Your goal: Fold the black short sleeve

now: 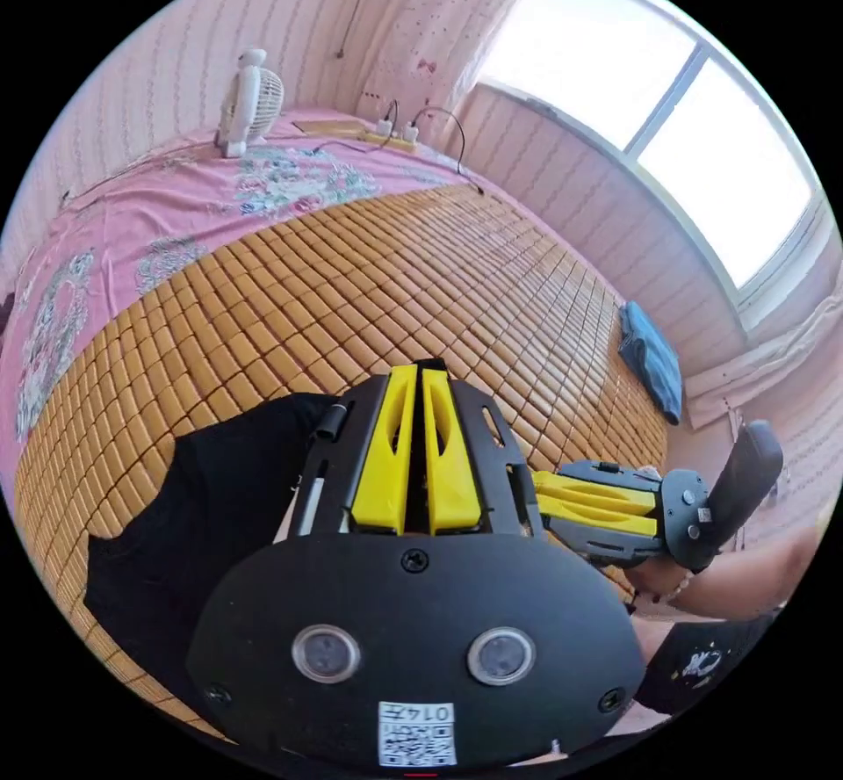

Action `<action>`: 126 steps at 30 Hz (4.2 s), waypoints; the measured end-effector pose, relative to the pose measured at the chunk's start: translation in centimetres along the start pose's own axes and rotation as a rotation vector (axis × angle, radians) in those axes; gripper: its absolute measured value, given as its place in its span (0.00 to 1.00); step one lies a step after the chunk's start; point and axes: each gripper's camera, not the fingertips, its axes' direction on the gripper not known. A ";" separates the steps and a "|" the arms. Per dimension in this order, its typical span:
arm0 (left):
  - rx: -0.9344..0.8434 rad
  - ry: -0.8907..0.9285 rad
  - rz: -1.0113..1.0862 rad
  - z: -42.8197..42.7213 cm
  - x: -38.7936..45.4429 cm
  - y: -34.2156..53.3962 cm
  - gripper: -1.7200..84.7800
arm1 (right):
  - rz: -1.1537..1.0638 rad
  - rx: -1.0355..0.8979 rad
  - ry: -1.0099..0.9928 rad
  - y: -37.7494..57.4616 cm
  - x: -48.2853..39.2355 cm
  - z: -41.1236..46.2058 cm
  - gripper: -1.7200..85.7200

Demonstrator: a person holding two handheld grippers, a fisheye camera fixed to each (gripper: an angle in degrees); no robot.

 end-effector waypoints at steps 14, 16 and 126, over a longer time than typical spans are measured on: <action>0.109 -0.225 -0.525 -15.3 -11.2 19.9 0.11 | -0.118 -0.149 -0.157 -2.6 -0.7 1.6 0.12; 0.120 -0.291 -0.527 -16.5 -12.6 20.5 0.11 | -0.028 -0.153 -0.152 -4.9 -0.2 4.4 0.12; -0.167 -0.238 -0.174 -7.5 26.7 60.8 0.01 | 0.233 -0.379 -0.050 21.9 -16.1 -10.0 0.15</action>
